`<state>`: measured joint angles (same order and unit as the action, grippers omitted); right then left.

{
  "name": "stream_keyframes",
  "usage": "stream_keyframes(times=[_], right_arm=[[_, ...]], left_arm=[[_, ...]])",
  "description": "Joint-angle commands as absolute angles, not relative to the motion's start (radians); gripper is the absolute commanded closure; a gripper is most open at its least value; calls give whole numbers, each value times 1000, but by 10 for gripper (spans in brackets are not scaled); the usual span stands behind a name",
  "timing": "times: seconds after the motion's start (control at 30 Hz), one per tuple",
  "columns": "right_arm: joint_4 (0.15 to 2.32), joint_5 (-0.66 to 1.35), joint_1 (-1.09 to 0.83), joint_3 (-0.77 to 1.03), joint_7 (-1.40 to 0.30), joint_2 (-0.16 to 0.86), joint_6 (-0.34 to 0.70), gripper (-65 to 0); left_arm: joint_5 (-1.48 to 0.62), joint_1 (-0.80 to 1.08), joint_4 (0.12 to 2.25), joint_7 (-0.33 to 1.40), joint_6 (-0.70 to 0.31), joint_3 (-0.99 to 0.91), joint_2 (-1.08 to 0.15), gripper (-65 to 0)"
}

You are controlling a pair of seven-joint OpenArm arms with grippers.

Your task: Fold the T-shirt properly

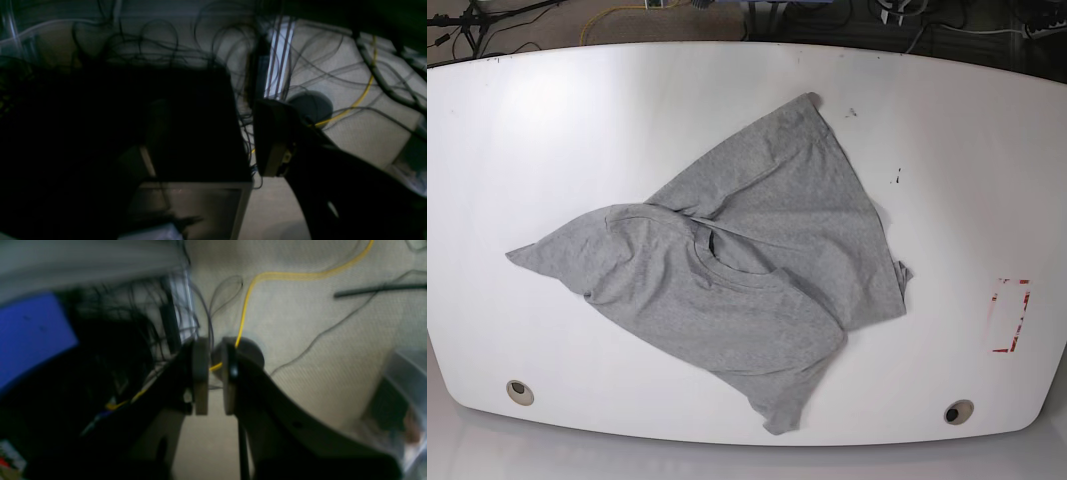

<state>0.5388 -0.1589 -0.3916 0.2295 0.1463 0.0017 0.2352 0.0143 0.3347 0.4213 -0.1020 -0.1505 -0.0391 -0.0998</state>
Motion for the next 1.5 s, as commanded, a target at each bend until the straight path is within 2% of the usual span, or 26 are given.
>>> stream_keyframes(times=[0.0, 0.33, 0.47, 0.8, 1.07, 1.47], right_arm=[[532, -153, -389, 206, 168, -1, 237, -65], [535, -145, -390, 202, 171, -2, 234, -63], [535, -73, -390, 200, 171, -1, 234, -62], [591, -21, -440, 193, 171, 5, 237, -10], [745, -19, -539, 193, 166, -1, 236, -13], [951, -13, -694, 193, 166, -1, 236, -13]], left_arm=[[13, 344, 424, -107, -153, -39, -102, -350], [13, 346, 424, -108, -154, -39, -102, -350], [13, 351, 427, -111, -154, -41, -102, -350], [10, 372, 449, -124, -157, -42, -104, -350], [10, 461, 619, -122, -157, -44, -104, -350], [10, 673, 1004, -47, -157, -51, -105, -350]])
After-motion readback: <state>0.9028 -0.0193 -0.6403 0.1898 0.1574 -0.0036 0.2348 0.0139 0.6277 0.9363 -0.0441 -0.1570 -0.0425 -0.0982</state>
